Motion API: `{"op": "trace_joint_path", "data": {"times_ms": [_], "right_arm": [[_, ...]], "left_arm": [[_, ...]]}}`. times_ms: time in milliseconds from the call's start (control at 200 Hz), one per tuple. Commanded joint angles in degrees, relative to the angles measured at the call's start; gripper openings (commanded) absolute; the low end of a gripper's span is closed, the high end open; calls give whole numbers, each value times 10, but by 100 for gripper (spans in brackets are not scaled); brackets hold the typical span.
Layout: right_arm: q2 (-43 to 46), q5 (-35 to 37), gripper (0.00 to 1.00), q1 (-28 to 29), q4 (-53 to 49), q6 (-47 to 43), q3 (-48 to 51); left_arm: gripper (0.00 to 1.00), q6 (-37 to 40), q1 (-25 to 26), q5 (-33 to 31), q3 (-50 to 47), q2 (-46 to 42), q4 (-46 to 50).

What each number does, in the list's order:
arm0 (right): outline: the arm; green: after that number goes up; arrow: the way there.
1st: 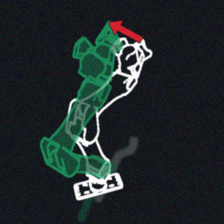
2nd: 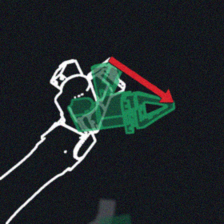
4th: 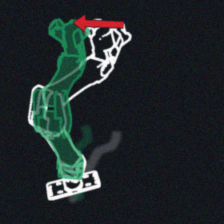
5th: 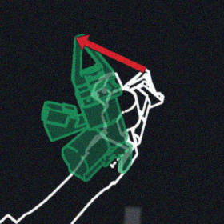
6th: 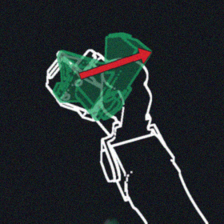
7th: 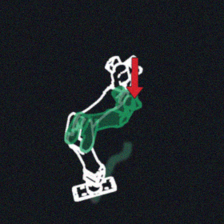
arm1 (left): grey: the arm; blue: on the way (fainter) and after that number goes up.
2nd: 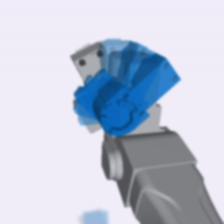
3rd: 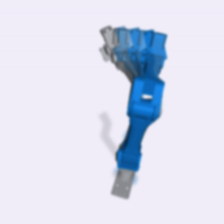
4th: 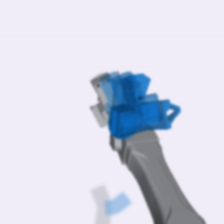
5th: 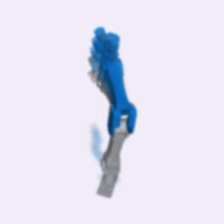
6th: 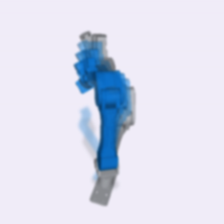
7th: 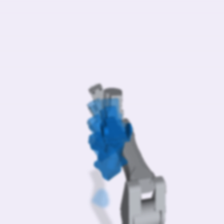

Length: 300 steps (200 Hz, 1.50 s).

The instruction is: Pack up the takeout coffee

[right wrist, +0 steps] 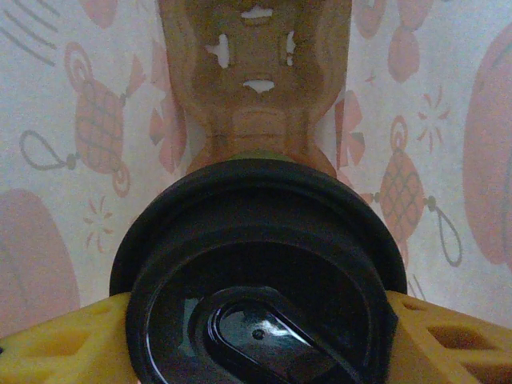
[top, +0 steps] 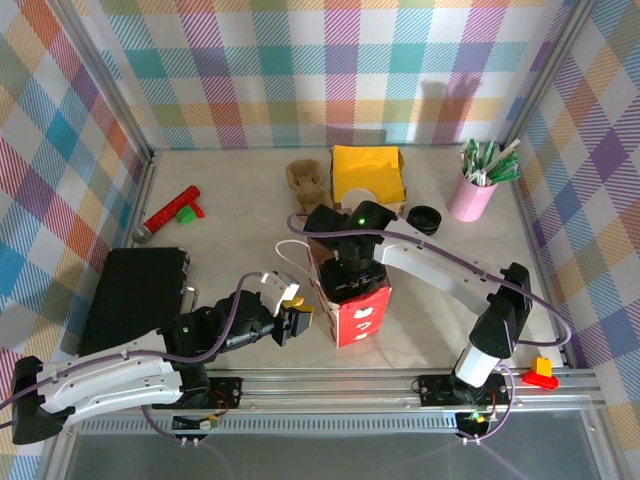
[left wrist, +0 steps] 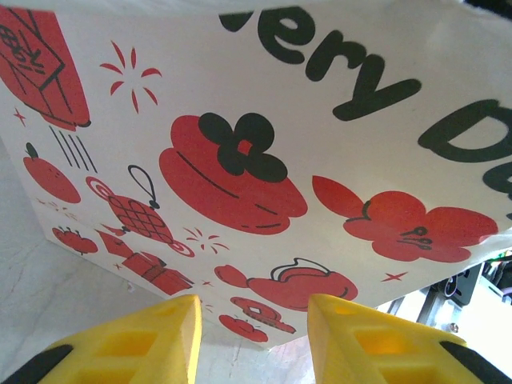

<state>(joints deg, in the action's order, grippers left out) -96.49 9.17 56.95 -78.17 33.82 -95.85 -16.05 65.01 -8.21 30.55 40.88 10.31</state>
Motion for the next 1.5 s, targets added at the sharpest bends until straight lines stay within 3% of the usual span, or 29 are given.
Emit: {"op": "trace_joint_path", "data": {"times_ms": [0, 1495], "right_arm": [[12, 2, 53, 4, 9, -6, 16], [-35, -8, 52, 4, 54, -26, 58]], "left_arm": [[40, -6, -9, 1, -5, -1, -15], [40, -9, -12, -1, -18, -16, -15]]}}
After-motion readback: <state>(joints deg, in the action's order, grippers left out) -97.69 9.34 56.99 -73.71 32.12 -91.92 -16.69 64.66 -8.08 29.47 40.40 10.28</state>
